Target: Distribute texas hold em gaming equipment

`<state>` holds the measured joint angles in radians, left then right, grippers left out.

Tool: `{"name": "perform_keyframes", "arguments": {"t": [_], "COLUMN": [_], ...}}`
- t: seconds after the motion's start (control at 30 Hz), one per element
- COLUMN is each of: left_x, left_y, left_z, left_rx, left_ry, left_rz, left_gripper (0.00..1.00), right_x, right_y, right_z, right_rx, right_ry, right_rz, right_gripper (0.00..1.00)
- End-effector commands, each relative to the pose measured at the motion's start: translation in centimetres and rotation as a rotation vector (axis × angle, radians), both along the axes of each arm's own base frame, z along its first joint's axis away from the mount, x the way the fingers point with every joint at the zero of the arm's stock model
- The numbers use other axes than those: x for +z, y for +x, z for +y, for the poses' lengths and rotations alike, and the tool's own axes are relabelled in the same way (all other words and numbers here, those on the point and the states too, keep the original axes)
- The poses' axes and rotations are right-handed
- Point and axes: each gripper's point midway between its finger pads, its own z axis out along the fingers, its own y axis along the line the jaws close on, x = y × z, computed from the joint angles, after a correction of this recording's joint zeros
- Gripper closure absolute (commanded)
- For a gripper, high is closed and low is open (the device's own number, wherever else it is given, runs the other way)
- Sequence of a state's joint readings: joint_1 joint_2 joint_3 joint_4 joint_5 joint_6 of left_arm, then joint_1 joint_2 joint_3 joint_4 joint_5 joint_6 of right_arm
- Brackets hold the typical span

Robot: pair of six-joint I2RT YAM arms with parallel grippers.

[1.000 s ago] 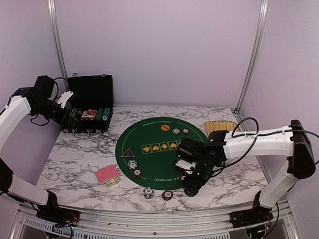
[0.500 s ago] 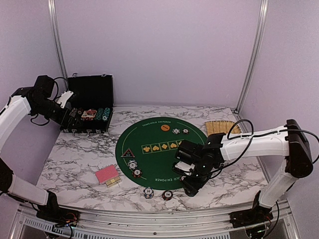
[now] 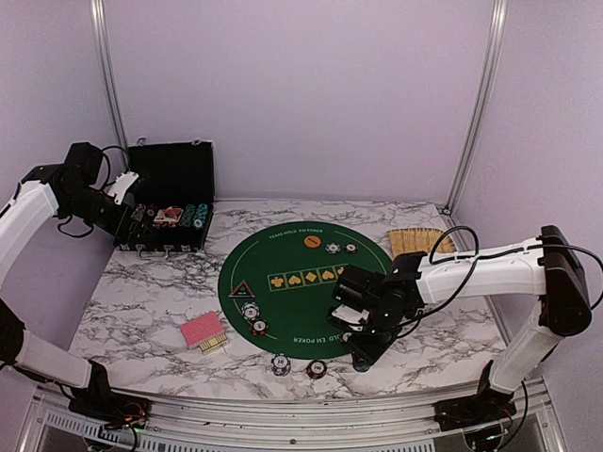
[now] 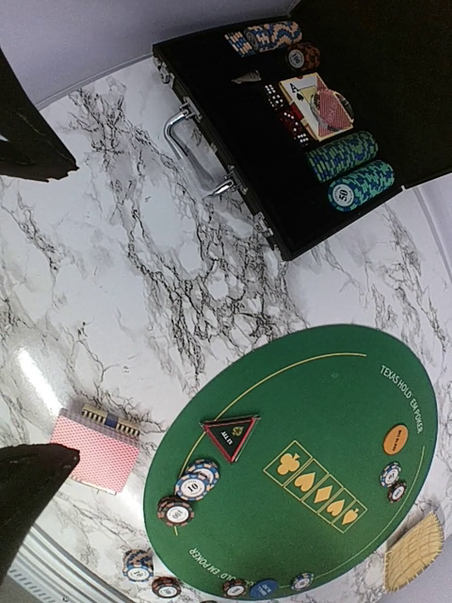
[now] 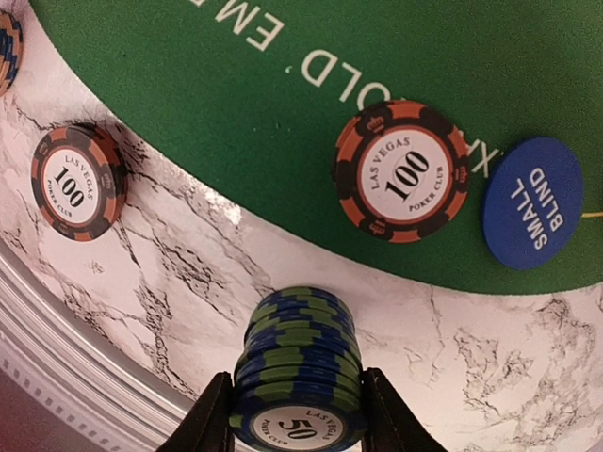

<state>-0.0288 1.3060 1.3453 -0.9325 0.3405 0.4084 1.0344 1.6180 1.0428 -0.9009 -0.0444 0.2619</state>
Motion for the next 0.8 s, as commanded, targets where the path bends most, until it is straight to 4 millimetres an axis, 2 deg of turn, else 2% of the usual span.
{"name": "perform_keyframes", "arguments": {"t": [0.0,0.2,0.33,0.5,0.67,0.77], "left_x": [1.2,1.2,1.1,0.9,0.8,0.7], "left_y": [-0.4,-0.3,-0.3,-0.5,-0.6,-0.6], "left_z": [-0.2,-0.2,-0.2,-0.3,-0.3,-0.4], "left_rx": [-0.006,-0.005,-0.007,-0.011,-0.012,-0.015], "left_ry": [-0.015,-0.018,-0.017,-0.015,-0.02,-0.02], "left_rz": [-0.012,-0.01,-0.008,-0.005,0.0,0.001], "left_gripper": [0.01,0.01,0.01,0.01,0.01,0.01], "right_x": [1.9,3.5,5.0,5.6,4.8,3.6], "right_y": [0.6,1.2,2.2,4.2,7.0,9.1], "right_z": [0.6,1.0,2.5,5.7,10.3,13.2], "right_rx": [-0.005,0.0,0.01,0.044,0.072,0.084], "right_ry": [0.025,0.027,0.051,0.072,0.102,0.103], "right_rz": [-0.019,-0.04,-0.061,-0.09,-0.118,-0.145], "right_gripper": [0.67,0.71,0.71,0.72,0.74,0.75]}}
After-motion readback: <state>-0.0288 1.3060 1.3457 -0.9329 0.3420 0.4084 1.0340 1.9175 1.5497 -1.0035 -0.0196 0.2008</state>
